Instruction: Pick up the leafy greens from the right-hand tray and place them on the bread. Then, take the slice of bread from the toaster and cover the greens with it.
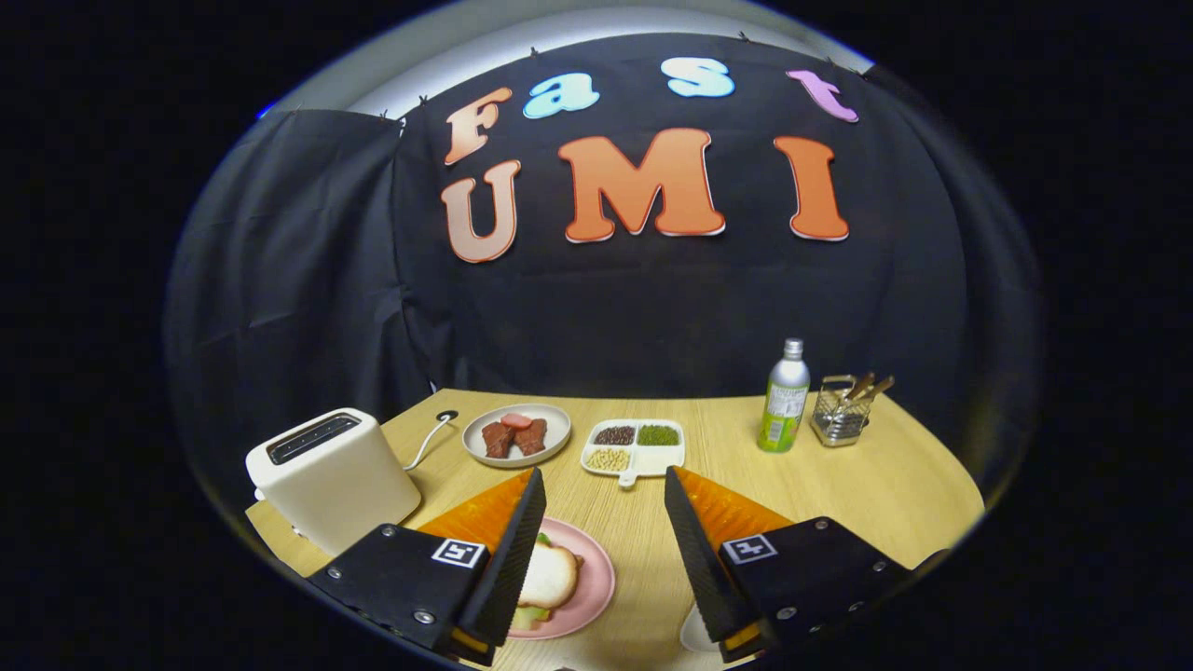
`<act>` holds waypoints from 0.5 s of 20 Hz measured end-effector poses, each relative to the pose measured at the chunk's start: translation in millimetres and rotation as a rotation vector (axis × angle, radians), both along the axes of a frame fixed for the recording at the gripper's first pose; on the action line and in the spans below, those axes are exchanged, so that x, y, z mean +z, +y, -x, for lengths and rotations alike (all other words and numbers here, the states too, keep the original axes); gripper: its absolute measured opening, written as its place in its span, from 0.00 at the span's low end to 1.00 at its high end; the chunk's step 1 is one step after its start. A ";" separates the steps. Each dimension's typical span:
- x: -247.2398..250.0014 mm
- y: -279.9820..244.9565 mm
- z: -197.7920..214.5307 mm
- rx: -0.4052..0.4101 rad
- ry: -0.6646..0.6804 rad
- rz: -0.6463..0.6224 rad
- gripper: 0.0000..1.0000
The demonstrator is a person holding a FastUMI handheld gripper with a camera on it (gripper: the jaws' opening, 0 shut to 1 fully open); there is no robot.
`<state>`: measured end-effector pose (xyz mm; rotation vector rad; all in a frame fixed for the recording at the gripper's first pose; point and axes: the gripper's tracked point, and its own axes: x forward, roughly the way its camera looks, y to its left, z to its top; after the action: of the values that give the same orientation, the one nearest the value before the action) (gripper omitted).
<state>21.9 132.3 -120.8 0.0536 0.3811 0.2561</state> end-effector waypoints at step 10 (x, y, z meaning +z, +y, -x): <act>77.1 -9.6 3.6 -0.077 -0.308 0.006 0.97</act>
<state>18.3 122.7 -43.7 0.0216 0.0729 0.1837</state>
